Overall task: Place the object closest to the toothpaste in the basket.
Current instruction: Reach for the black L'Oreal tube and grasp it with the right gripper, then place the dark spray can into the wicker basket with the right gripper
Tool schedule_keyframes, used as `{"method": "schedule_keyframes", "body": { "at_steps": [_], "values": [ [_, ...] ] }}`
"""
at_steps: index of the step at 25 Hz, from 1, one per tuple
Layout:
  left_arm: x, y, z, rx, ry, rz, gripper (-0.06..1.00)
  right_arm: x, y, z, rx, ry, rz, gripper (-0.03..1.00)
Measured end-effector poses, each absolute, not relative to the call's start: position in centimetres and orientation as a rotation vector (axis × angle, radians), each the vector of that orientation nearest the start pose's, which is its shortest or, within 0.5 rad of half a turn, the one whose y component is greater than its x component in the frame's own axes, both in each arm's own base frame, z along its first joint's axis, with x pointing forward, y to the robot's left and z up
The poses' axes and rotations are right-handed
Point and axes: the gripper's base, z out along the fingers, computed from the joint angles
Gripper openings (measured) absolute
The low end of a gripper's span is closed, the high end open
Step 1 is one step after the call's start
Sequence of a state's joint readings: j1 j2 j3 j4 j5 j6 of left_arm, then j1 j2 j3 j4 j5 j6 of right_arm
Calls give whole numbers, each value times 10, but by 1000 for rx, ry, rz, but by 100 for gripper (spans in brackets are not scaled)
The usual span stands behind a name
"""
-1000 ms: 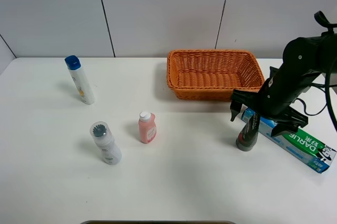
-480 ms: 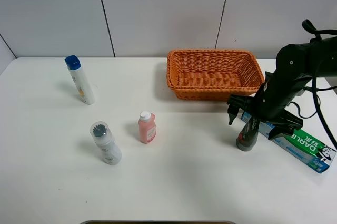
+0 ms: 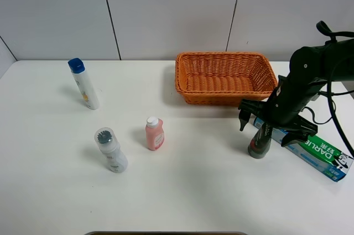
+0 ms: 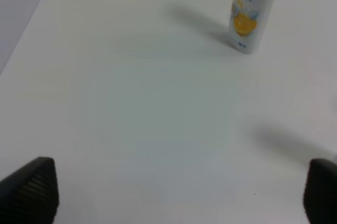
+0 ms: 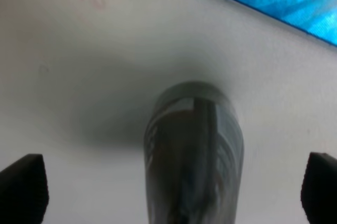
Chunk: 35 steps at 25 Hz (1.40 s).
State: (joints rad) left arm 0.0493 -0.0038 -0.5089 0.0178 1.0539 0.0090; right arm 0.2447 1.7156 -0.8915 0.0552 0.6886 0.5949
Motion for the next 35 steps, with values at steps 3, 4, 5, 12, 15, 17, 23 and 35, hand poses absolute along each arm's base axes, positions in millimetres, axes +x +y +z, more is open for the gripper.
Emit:
{"method": "schedule_keyframes", "body": {
  "at_steps": [3, 4, 5, 12, 15, 17, 23, 35],
  "values": [
    [-6, 1, 280, -42, 2025, 58, 94, 281, 74, 154, 579, 2985, 131, 99],
    [-6, 1, 280, -42, 2025, 58, 94, 281, 74, 154, 579, 2985, 131, 99],
    [-6, 1, 280, -42, 2025, 58, 94, 281, 74, 154, 579, 2985, 131, 99],
    [-6, 1, 280, -42, 2025, 58, 94, 281, 74, 154, 578, 2985, 130, 99],
    [-6, 1, 280, -42, 2025, 58, 94, 281, 74, 154, 578, 2985, 130, 91],
    [-6, 1, 280, -42, 2025, 58, 94, 281, 74, 154, 578, 2985, 130, 80],
    [-6, 1, 280, -42, 2025, 58, 94, 281, 74, 154, 578, 2986, 130, 38],
    [-6, 1, 280, -42, 2025, 58, 94, 281, 74, 154, 578, 2986, 130, 29]
  ]
}}
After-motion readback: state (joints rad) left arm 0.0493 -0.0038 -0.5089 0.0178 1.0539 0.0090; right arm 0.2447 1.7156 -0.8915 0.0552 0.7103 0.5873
